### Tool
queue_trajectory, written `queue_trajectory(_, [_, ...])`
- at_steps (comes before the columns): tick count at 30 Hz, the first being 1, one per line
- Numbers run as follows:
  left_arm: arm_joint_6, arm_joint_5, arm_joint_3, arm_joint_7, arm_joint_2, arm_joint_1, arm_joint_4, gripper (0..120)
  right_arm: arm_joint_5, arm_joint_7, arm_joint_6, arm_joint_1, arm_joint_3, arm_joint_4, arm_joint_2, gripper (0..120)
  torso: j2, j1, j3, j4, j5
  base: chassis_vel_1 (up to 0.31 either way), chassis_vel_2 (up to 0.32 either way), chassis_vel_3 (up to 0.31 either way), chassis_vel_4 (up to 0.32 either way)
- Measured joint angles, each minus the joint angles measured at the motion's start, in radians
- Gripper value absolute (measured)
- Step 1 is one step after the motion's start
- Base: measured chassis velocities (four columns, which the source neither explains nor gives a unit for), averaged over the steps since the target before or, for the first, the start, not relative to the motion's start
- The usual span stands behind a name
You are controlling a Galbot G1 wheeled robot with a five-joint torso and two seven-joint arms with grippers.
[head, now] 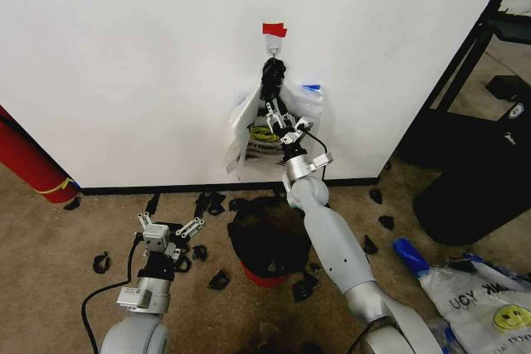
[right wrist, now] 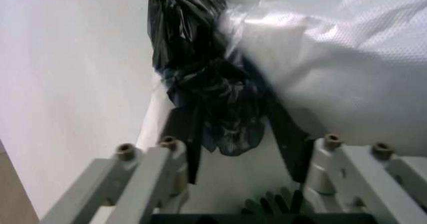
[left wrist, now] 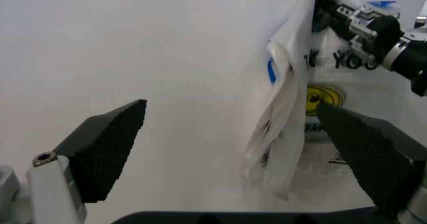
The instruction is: Pick up the garbage bag from the wall and place it over the trash bin.
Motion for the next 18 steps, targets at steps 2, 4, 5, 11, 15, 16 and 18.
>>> queue_trajectory(2, [0.0, 0.0, 0.0, 0.0, 0.0, 0.0, 0.0, 100, -0.002, -0.002, 0.001, 0.002, 0.0, -0.005, 0.0, 29, 0.0, 0.0, 0.0, 0.0, 0.0, 0.0, 0.0, 0.0, 0.0])
queue_trajectory(4, [-0.002, 0.0, 0.0, 0.0, 0.0, 0.0, 0.0, 100, -0.003, -0.005, 0.002, 0.008, 0.002, -0.018, 0.0, 20, 0.0, 0.0, 0.0, 0.0, 0.0, 0.0, 0.0, 0.0, 0.0])
queue_trajectory(5, [-0.002, 0.001, 0.0, 0.0, 0.0, 0.0, 0.0, 100, -0.003, -0.007, 0.003, 0.012, 0.004, -0.025, 0.0, 17, 0.0, 0.0, 0.0, 0.0, 0.0, 0.0, 0.0, 0.0, 0.0])
queue_trajectory(11, [-0.005, 0.003, 0.001, 0.0, 0.0, -0.002, 0.003, 100, -0.005, -0.013, 0.009, 0.022, 0.008, -0.044, 0.0, 6, 0.0, 0.0, 0.0, 0.0, 0.0, 0.0, 0.0, 0.0, 0.0])
queue_trajectory(15, [-0.005, 0.003, 0.0, 0.0, 0.005, -0.003, 0.004, 100, -0.005, -0.016, 0.009, 0.025, 0.009, -0.049, 0.0, 5, 0.0, 0.0, 0.0, 0.0, 0.0, 0.0, 0.0, 0.0, 0.0])
queue_trajectory(16, [-0.005, 0.003, 0.0, 0.0, 0.006, -0.004, 0.004, 100, -0.006, -0.018, 0.009, 0.026, 0.009, -0.05, 0.0, 4, 0.0, 0.0, 0.0, 0.0, 0.0, 0.0, 0.0, 0.0, 0.0])
queue_trajectory(18, [-0.006, 0.003, 0.0, 0.0, 0.007, -0.004, 0.004, 100, -0.006, -0.02, 0.009, 0.028, 0.009, -0.05, 0.0, 3, 0.0, 0.0, 0.0, 0.0, 0.0, 0.0, 0.0, 0.0, 0.0])
